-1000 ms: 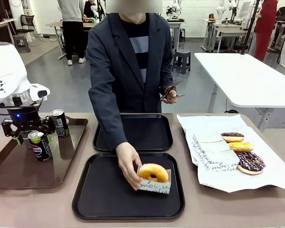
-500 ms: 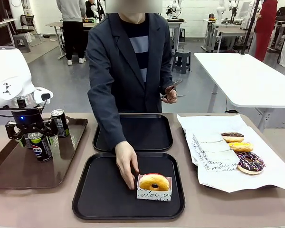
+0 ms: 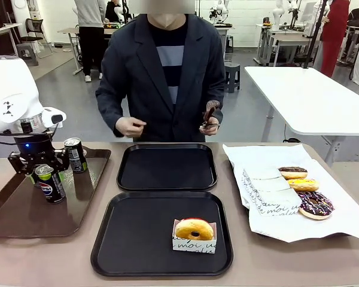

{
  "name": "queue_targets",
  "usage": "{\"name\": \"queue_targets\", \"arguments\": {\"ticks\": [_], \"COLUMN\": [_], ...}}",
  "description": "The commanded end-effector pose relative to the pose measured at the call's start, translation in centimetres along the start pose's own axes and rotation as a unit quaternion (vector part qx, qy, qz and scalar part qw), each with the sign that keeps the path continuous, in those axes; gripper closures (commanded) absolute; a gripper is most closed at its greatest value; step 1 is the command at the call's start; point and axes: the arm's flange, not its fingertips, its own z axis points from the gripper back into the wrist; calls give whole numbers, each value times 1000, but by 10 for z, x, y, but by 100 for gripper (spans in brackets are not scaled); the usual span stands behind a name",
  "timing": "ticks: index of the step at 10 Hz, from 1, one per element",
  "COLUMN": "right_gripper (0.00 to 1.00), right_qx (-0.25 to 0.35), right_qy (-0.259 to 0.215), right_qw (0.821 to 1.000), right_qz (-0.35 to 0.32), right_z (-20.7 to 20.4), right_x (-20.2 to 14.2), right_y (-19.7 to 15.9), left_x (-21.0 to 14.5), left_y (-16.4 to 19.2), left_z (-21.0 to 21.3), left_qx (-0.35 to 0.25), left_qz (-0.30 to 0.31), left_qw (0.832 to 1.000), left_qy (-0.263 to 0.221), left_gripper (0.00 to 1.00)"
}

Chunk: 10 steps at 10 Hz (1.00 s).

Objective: Set up donuts and drinks on trays.
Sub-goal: Pick up one Pepsi coke and place it on the Flat Tray.

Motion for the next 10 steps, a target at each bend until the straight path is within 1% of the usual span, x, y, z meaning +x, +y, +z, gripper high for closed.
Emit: {"name": "queue_targets", "arguments": {"ticks": [1,2,3,4,5,6,7,8,10], "right_gripper": [0,0,0,0,0,0,0,0,0], "right_qx": [10,10,10,10,10,10,10,10,10], "right_qy": [-8,-8,-8,-8,-8,-8,-8,-8,-8], "right_qw": [1000,1000,1000,1000,1000,1000,1000,1000,1000], "right_qz": [7,7,7,7,7,7,7,7,7], "right_z": [0,0,0,0,0,0,0,0,0], "right_x": [2,2,2,2,2,2,2,2,2], "right_y": [-1,-1,-1,-1,-1,-1,-1,-1,-1], "left_x": [0,-1,-4,-11,-23,-40,-58,-74,-94], "left_y": [0,0,0,-2,-6,-11,-15,-17,-18], "left_z": [6,10,17,28,44,64,85,98,109], "left_qx": [-3,-4,-9,-6,-3,-7,-16,-26,-29], "left_qz": [-11,-11,-14,-19,-25,-24,-23,-29,-34], "left_qw": [1000,1000,1000,1000,999,999,998,998,997], "left_qy": [-7,-8,-11,-13,-25,-45,-57,-56,-65], "left_gripper": [42,72,60,90,78,100,100,100,100]}}
